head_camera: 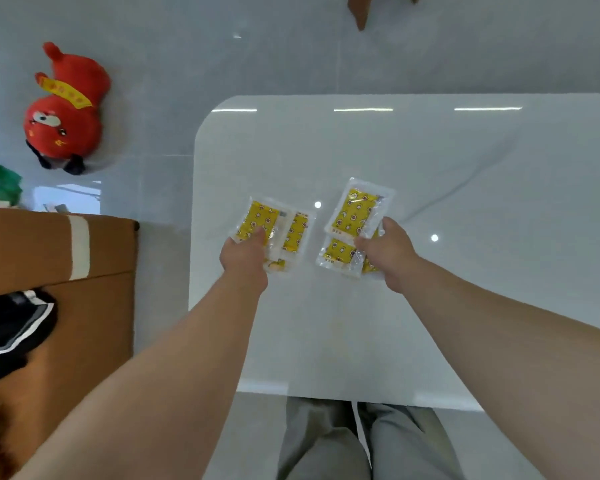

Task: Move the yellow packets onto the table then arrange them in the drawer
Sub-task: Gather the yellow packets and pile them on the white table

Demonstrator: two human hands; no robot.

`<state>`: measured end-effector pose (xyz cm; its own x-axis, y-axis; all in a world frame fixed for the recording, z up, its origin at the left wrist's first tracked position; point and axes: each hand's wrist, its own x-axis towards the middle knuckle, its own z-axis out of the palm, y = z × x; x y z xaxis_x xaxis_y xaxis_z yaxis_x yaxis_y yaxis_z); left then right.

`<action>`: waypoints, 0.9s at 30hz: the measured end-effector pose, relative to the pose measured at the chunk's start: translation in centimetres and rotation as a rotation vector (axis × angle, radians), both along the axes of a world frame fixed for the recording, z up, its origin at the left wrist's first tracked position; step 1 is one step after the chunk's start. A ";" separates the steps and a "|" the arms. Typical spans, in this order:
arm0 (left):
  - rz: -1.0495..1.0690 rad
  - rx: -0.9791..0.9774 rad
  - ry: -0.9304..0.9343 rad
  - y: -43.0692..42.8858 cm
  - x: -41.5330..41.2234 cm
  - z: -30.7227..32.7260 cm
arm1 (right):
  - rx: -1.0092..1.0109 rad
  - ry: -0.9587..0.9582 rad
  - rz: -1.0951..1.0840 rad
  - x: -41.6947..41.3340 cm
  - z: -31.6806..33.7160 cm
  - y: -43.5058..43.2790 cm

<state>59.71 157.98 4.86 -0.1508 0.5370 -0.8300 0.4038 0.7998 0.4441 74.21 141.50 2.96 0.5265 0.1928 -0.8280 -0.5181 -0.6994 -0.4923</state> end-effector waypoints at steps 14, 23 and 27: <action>-0.078 -0.044 0.140 4.6 3.1 -10.4 | -0.180 -0.065 0.079 1.6 -8.3 4.1; -0.254 -0.091 0.295 4.1 3.3 -9.5 | -0.384 -0.140 0.257 1.3 -8.8 4.4; -0.230 -0.080 0.312 3.2 2.1 -8.5 | -0.461 -0.110 0.300 1.3 -8.0 3.6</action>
